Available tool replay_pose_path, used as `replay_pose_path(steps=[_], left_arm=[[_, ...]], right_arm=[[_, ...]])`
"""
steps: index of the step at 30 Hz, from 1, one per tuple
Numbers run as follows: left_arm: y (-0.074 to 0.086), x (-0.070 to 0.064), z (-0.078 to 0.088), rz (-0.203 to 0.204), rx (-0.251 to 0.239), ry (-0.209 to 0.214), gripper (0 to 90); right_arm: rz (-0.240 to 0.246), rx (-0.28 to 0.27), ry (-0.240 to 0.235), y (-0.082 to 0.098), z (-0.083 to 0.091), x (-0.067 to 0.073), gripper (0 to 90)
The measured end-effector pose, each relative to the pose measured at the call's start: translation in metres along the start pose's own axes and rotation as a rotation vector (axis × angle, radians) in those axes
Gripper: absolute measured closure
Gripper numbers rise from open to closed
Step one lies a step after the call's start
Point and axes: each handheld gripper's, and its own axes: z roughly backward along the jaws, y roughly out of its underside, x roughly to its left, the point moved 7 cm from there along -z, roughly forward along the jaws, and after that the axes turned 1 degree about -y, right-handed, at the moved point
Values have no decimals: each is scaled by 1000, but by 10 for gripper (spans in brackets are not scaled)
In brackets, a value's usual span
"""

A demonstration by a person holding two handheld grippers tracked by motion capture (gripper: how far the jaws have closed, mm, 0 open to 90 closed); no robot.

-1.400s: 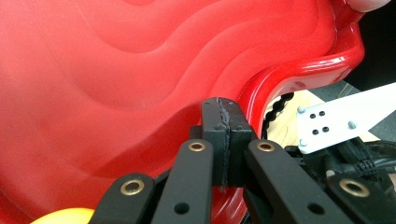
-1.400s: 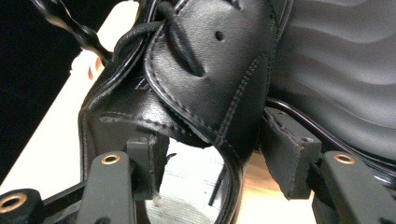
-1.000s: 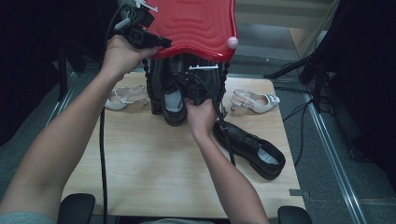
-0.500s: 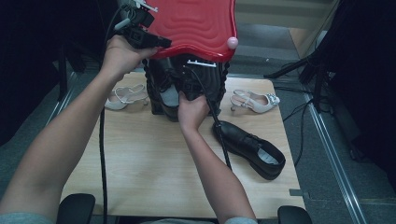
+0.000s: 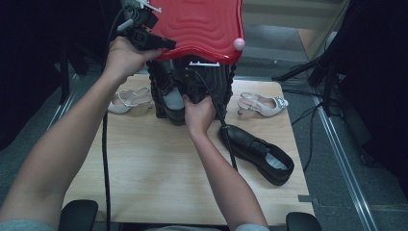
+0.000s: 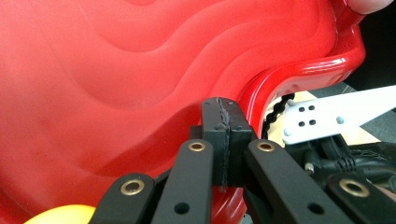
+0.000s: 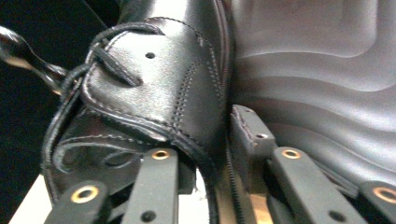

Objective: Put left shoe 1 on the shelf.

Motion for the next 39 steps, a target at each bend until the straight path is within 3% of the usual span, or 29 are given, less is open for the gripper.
replay_pose_path(steps=[6, 10, 17, 20, 21, 23, 28, 38, 39], left_arm=[[0, 0, 0, 0, -1, 0, 900], [0, 0, 0, 1, -1, 0, 900], [0, -1, 0, 6, -7, -2, 900], [0, -1, 0, 6, -7, -2, 900], [0, 0, 0, 4, -7, -5, 900], [0, 0, -1, 3, -8, -8, 900], [0, 0, 0, 1, -7, -8, 900], [0, 0, 0, 4, -6, -8, 900], [0, 0, 0, 4, -5, -8, 900]], right_arm=[[-9, 65, -12, 8, -3, -9, 558], [-14, 74, -28, 9, 0, -12, 543], [34, 110, -41, 13, 5, -8, 508], [43, 140, -59, 15, 1, -9, 422], [41, 163, -90, 17, 0, -9, 358], [42, 196, -114, 20, -3, -8, 353], [77, 174, -135, 20, -1, -2, 351], [150, 168, -112, 17, 31, 11, 379], [167, 163, -124, 18, 43, 12, 390]])
